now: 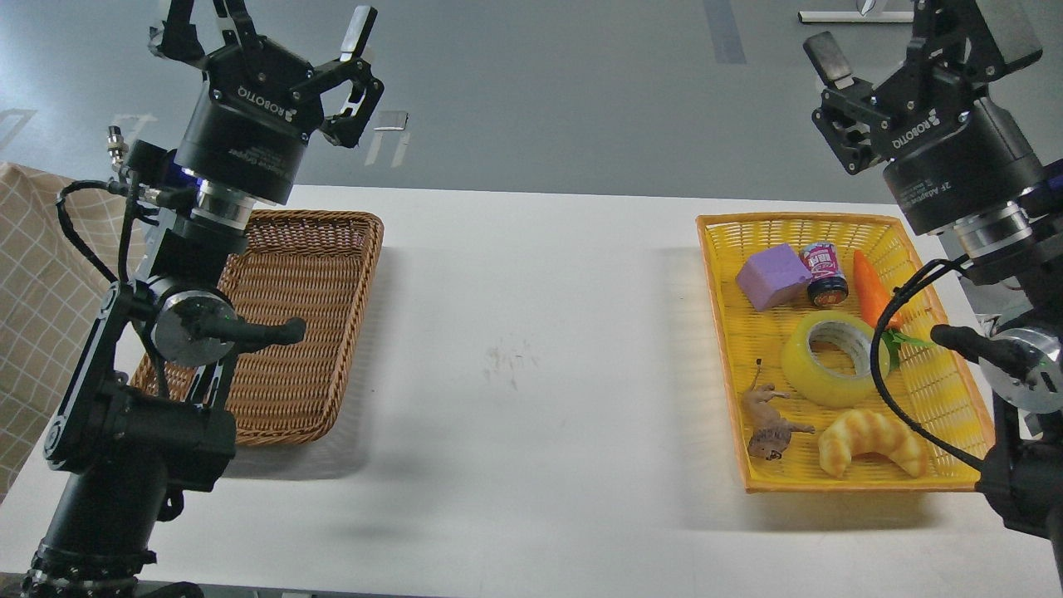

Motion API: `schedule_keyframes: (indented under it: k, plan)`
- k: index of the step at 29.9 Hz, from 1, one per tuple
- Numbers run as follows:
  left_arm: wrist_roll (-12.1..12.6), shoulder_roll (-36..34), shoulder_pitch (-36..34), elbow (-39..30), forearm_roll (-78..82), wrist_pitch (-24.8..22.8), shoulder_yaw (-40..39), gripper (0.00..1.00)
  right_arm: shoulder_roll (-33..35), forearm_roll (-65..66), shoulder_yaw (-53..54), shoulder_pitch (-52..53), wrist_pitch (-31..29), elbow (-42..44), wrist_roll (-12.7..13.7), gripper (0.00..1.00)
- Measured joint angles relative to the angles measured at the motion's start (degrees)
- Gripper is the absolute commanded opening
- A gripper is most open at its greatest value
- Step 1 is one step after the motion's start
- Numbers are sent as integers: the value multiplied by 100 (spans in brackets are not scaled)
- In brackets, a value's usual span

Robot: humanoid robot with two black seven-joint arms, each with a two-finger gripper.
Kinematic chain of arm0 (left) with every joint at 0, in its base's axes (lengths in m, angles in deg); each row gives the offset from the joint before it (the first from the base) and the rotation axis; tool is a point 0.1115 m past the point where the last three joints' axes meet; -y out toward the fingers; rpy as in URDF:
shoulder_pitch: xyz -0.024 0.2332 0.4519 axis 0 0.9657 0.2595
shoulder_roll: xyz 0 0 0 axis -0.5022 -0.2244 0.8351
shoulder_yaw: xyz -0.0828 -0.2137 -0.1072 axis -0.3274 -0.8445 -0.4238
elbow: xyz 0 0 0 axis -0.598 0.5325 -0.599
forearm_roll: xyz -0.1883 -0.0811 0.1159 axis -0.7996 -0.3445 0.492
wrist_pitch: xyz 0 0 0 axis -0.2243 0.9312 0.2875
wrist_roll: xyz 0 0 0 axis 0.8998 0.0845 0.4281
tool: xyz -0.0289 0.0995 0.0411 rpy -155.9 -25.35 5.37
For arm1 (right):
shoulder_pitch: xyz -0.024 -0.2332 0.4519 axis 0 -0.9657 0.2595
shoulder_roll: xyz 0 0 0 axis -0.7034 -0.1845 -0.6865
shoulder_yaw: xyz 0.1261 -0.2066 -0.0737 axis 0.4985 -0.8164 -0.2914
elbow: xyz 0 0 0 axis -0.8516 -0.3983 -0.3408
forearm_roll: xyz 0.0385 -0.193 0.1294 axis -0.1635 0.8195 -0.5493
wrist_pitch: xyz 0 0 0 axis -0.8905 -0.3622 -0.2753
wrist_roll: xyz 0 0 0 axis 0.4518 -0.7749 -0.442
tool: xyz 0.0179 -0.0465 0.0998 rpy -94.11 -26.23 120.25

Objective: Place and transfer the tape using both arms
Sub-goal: 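Lower the right gripper into the yellow basket toward the tape roll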

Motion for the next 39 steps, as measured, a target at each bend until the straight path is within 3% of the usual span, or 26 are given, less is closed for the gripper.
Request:
schedule_keyframes:
  k: [9, 21, 39]
  plan:
    - [7, -52, 17, 0, 1, -6, 0, 98, 749, 2149, -205, -555, -4, 74, 424, 96]
    - [18, -57, 33, 0, 4, -6, -6, 98, 978, 5127, -241, -1069, 3, 309, 415, 96]
    - [14, -185, 30, -3, -4, -17, -16, 98, 1325, 6048, -941, -1082, -33, 1538, 367, 94]
